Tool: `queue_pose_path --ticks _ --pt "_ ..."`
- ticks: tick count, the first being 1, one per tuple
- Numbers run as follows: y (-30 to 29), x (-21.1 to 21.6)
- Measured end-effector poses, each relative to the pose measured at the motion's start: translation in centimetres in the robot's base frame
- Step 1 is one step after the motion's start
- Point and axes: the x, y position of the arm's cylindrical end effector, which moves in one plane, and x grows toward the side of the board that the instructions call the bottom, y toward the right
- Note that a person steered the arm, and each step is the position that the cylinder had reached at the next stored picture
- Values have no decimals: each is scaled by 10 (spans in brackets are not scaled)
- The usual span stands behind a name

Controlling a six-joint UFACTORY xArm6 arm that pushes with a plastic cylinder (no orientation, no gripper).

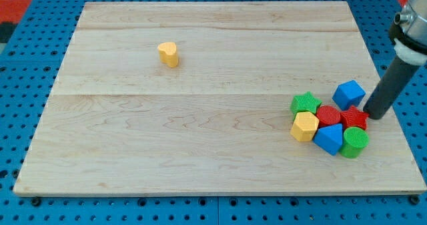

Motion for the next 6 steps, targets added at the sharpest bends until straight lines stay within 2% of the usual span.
queue_pose_path --ticks 1,4,6 --pt "-2 14" --pt "15 -49" --pt "-36 -45"
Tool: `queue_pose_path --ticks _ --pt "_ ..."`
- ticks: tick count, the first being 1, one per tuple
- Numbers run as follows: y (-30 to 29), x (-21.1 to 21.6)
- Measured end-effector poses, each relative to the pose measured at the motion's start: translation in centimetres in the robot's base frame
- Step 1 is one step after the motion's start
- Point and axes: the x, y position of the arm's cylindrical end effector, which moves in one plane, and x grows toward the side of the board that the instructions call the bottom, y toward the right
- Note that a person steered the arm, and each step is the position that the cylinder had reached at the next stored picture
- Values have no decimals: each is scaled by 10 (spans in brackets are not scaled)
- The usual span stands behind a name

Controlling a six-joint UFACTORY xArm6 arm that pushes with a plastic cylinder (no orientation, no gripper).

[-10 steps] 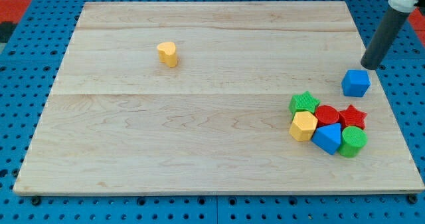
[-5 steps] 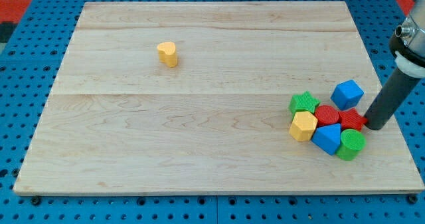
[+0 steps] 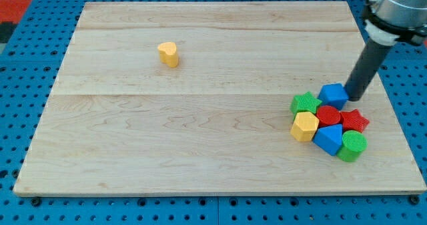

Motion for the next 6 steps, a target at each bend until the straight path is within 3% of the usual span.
queue_pose_path --ticks 2,4,6 --pt "-15 -3" --pt "-13 -80" --pt "-39 -77"
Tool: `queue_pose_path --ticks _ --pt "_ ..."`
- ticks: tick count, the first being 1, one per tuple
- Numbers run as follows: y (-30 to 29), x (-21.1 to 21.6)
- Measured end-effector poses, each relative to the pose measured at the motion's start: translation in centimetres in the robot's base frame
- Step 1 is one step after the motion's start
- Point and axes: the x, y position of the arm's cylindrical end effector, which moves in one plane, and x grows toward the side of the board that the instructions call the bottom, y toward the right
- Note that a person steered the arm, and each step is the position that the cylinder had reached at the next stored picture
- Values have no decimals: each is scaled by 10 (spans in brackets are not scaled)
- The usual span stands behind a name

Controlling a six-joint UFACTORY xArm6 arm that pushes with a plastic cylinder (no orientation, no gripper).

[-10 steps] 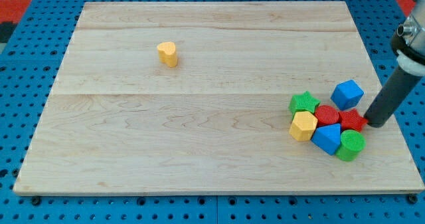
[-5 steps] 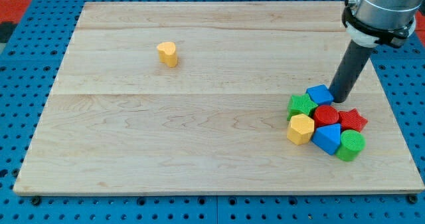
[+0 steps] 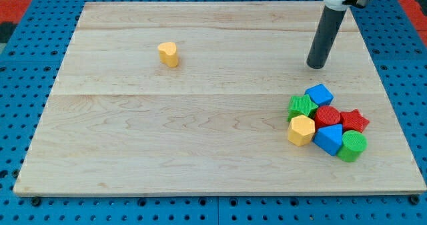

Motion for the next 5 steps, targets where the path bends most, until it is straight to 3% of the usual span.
queue_pose_path --ticks 5 --pt "-28 3"
